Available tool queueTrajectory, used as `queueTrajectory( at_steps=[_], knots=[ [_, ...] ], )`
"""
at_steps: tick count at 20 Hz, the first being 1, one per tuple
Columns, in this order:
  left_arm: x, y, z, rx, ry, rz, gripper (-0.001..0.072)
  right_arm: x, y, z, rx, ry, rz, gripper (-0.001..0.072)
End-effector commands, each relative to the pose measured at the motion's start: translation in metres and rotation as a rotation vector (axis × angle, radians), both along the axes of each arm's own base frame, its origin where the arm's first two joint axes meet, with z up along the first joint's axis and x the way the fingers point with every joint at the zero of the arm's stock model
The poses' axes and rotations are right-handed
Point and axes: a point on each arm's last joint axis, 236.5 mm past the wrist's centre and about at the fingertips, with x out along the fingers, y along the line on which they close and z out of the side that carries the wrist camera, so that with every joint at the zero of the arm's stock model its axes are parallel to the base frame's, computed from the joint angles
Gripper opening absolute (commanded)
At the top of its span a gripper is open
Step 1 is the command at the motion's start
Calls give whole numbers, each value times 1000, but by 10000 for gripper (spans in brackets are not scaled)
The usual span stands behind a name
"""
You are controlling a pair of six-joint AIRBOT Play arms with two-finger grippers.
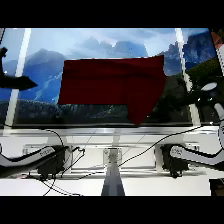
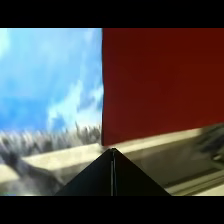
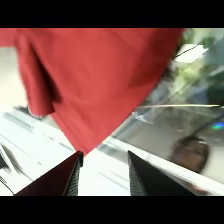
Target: Fold the clothes and pants, and hang the long-sleeved shirts on hangers.
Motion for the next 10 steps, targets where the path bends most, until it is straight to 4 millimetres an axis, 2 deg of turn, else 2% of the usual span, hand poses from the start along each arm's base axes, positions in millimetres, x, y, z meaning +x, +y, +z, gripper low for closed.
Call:
queueTrajectory(
  at_steps=[1, 2, 4, 5, 8, 10],
  knots=[
    [-30, -8, -23, -126, 50, 90, 20, -7, 15, -33, -5, 14, -162, 337],
    [-35, -12, -32, -145, 74, 91, 89, -7, 21, -36, -9, 13, -157, 337],
    [-43, -23, -47, -181, 125, 81, 498, -5, 34, -37, -21, -6, -121, 336],
    [-45, -28, -54, -199, 152, 81, 620, -2, 40, -39, -30, -20, -113, 334],
    [-46, -37, -67, -236, 217, 90, 635, 4, 45, -45, -74, -54, -98, 293],
    [-43, -43, -71, -268, 227, 89, 635, 4, 45, -45, -75, -55, -92, 20]
  ],
)
